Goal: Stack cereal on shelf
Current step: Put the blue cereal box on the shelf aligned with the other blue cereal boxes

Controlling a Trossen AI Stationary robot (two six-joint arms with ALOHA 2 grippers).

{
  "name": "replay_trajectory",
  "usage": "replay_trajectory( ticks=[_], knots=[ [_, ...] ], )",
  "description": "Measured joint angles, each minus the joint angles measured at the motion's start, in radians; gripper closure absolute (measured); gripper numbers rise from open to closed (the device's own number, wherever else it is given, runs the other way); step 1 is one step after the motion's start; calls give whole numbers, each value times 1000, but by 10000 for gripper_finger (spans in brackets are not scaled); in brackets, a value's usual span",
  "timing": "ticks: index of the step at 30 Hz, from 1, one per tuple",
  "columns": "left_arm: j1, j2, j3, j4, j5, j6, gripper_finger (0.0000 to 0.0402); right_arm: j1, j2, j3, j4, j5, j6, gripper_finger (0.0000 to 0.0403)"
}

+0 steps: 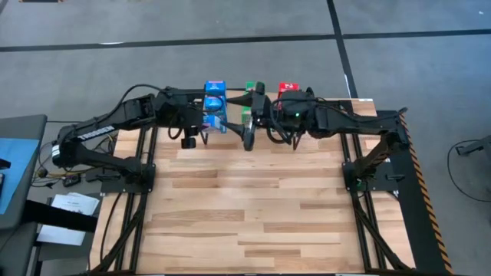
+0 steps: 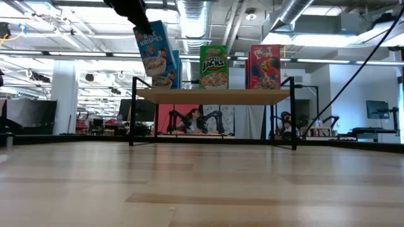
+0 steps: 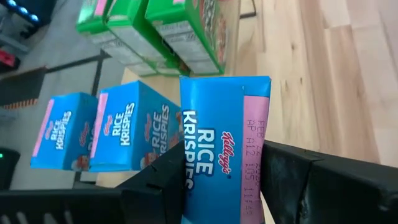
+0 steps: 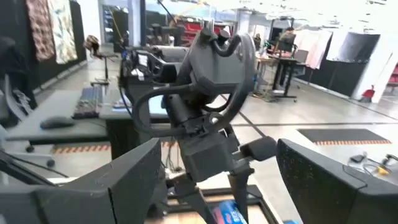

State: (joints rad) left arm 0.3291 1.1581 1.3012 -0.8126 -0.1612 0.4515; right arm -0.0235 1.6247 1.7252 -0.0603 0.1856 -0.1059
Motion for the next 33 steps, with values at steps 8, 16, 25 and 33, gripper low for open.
replay_trajectory(
  ticks=[8,16,25,33],
  knots=[
    [68,42,0,-4,49,14,250,-28,-21,0,-75,0,0,62],
    [117,80,0,4,63,53,250,-52,-20,0,-145,0,0,62],
    [132,88,0,22,78,60,250,-56,-20,0,-170,-1,0,62],
    [132,88,0,22,78,62,250,-62,-19,0,-192,-1,0,62]
  ],
)
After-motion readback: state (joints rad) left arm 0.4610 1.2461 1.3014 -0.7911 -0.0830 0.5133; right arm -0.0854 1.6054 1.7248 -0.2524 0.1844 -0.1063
